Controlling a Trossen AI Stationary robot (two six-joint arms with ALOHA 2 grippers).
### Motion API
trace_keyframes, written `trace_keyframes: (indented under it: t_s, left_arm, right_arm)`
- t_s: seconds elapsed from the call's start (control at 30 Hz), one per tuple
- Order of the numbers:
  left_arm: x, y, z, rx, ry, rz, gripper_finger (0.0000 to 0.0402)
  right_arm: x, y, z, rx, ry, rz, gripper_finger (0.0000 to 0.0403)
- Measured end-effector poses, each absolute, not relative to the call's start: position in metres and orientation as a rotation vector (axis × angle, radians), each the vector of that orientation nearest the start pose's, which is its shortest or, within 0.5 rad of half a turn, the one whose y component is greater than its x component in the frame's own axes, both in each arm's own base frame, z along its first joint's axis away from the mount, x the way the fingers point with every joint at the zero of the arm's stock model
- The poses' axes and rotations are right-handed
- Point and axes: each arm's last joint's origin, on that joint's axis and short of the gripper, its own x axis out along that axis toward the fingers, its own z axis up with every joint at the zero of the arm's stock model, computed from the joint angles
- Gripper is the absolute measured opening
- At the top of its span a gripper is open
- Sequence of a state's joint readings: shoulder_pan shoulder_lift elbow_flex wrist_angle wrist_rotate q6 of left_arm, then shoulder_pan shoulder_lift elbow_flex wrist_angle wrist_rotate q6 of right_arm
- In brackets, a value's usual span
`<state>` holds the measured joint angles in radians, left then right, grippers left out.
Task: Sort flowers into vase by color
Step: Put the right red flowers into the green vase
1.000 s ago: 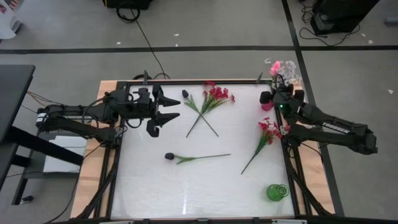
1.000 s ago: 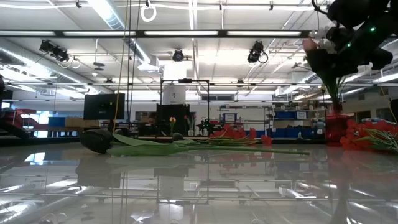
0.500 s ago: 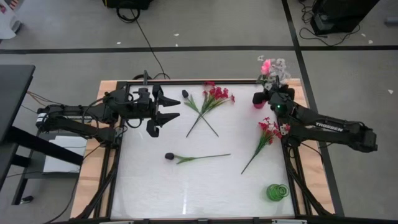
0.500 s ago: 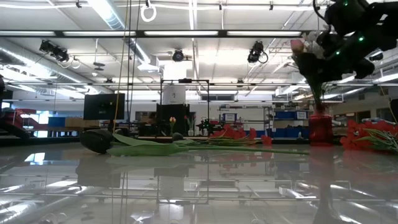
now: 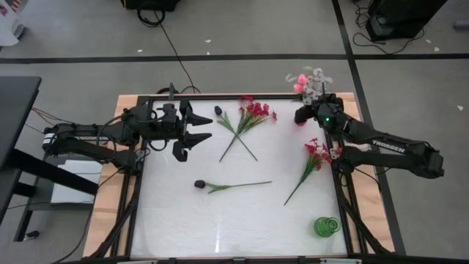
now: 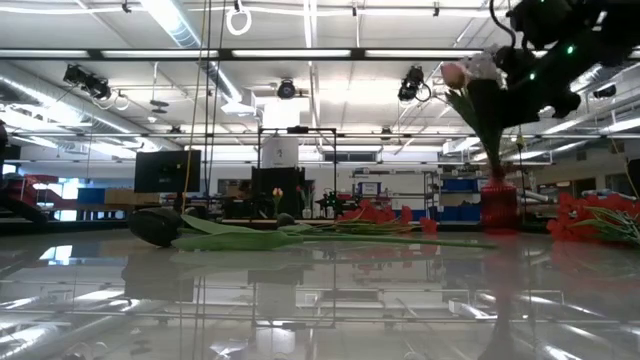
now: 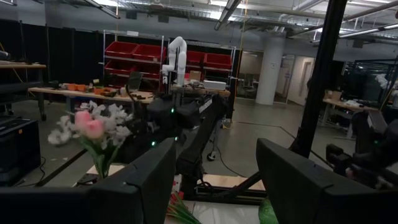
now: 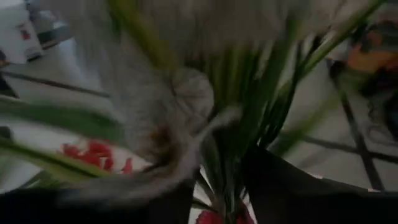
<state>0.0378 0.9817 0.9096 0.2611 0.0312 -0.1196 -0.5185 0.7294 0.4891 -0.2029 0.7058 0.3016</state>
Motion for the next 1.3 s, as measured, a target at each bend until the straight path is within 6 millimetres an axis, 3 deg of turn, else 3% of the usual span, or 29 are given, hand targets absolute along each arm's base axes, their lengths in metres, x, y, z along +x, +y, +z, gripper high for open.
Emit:
trace_keyframes:
  t_s: [0.37,0.6,0.8,1.03,1.3]
  left_arm:
    - [0.217,0.007,0.383,-0.113,-0.189,-0.005,0.0229]
    - [0.217,0.007,0.383,-0.113,-0.189,-0.005,0.0229]
    - [0.217,0.007,0.383,-0.113,-0.189,-0.005,0.0229]
    - [0.217,0.007,0.383,-0.113,-0.189,-0.005,0.0229]
    - [0.217,0.007,0.384,-0.162,-0.193,-0.012,0.0229]
  right_arm:
    - [0.109,-0.082,0.3,0.311,0.366,-1.23,0.0191]
    - [0.094,-0.068,0.336,0.583,0.346,-1.118,0.019]
    - [0.088,-0.052,0.354,0.823,0.396,-0.881,0.0176]
    - [0.109,-0.037,0.353,0.993,0.458,-0.653,0.017]
    - [0.178,0.0,0.35,1.018,0.418,-0.495,0.0169]
